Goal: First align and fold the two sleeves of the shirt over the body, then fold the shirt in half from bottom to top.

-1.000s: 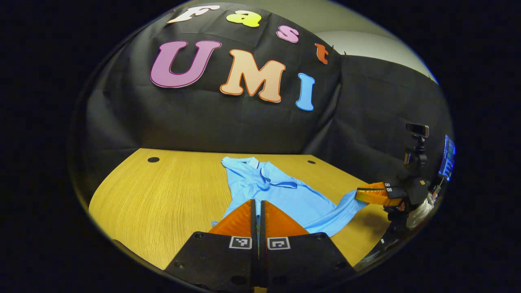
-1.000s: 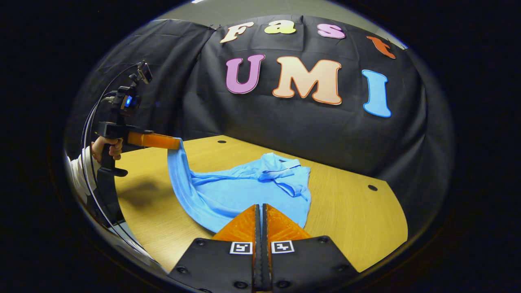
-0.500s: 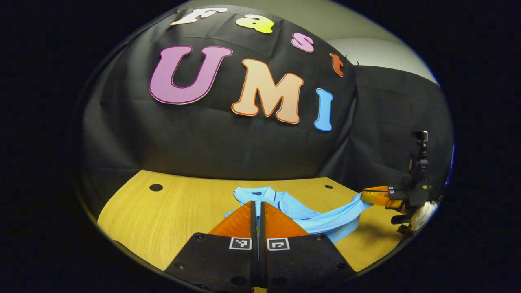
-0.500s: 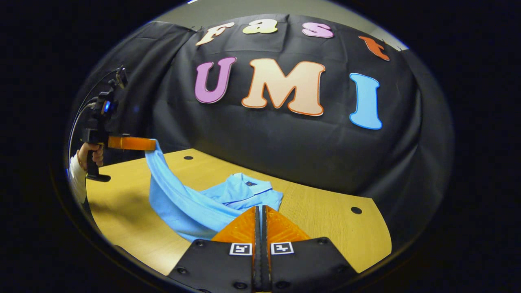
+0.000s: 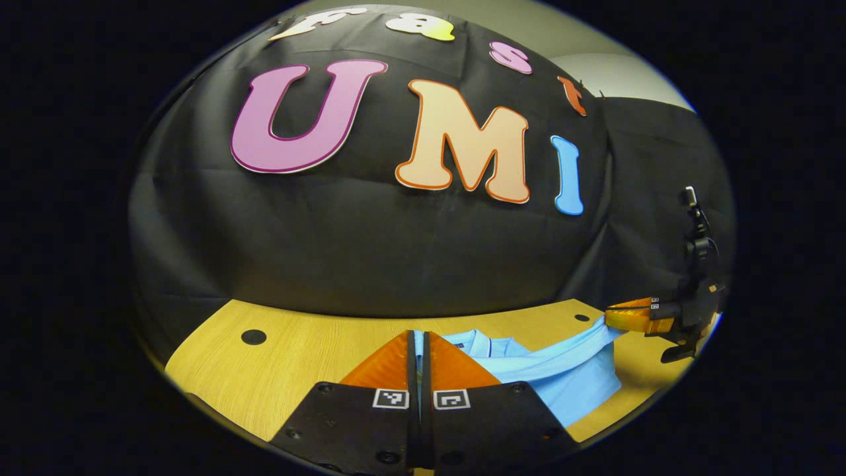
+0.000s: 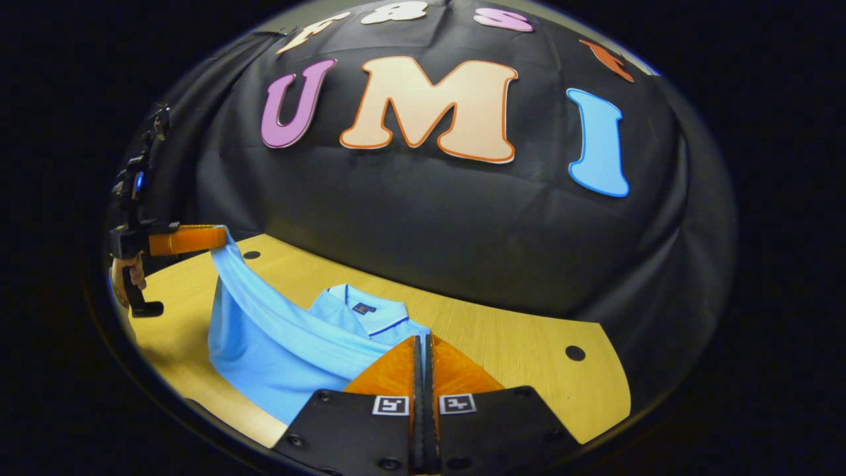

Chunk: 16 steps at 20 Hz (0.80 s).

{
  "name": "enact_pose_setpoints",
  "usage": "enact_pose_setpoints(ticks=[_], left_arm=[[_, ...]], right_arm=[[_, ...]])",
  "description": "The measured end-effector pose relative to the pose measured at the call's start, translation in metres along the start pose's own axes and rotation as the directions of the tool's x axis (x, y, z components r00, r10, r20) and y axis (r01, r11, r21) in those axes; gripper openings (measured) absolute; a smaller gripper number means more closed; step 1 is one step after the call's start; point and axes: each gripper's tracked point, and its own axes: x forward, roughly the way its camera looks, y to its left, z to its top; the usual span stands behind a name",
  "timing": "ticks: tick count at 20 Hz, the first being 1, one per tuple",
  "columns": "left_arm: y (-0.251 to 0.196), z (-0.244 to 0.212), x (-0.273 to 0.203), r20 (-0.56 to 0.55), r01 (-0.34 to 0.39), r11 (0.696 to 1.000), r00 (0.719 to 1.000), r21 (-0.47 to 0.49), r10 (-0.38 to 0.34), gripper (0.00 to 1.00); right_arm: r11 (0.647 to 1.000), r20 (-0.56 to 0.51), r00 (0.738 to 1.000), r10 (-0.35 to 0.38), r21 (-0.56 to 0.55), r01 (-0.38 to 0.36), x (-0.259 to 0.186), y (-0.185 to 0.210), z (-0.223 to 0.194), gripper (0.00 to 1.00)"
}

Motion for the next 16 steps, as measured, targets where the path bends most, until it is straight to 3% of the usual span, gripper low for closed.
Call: enact_pose_setpoints(ticks=[5,9,13,15,16], left_arm=[[0.029,-0.028,0.056,-0.035,-0.082,0.996,0.996,0.04,0.084,0.0],[0.048,-0.046,0.088,-0.087,-0.151,0.979,0.986,-0.134,0.141,0.0],[0.058,-0.066,0.107,-0.118,-0.211,0.975,0.972,-0.068,0.202,0.0],[0.066,-0.066,0.108,-0.122,-0.249,0.968,0.962,-0.034,0.243,0.0],[0.07,-0.066,0.109,-0.12,-0.264,0.964,0.958,-0.027,0.259,0.05]], right_arm=[[0.996,-0.044,0.995,-0.088,0.009,0.088,0.069,-0.015,-0.008,0.02],[0.988,-0.092,0.988,-0.127,0.071,0.134,0.108,-0.026,-0.034,0.02],[0.981,-0.102,0.985,-0.138,0.123,0.15,0.122,-0.028,-0.045,0.02],[0.978,-0.102,0.984,-0.147,0.132,0.16,0.121,-0.032,-0.045,0.07],[0.977,-0.103,0.984,-0.145,0.142,0.159,0.12,-0.032,-0.044,0.15]])
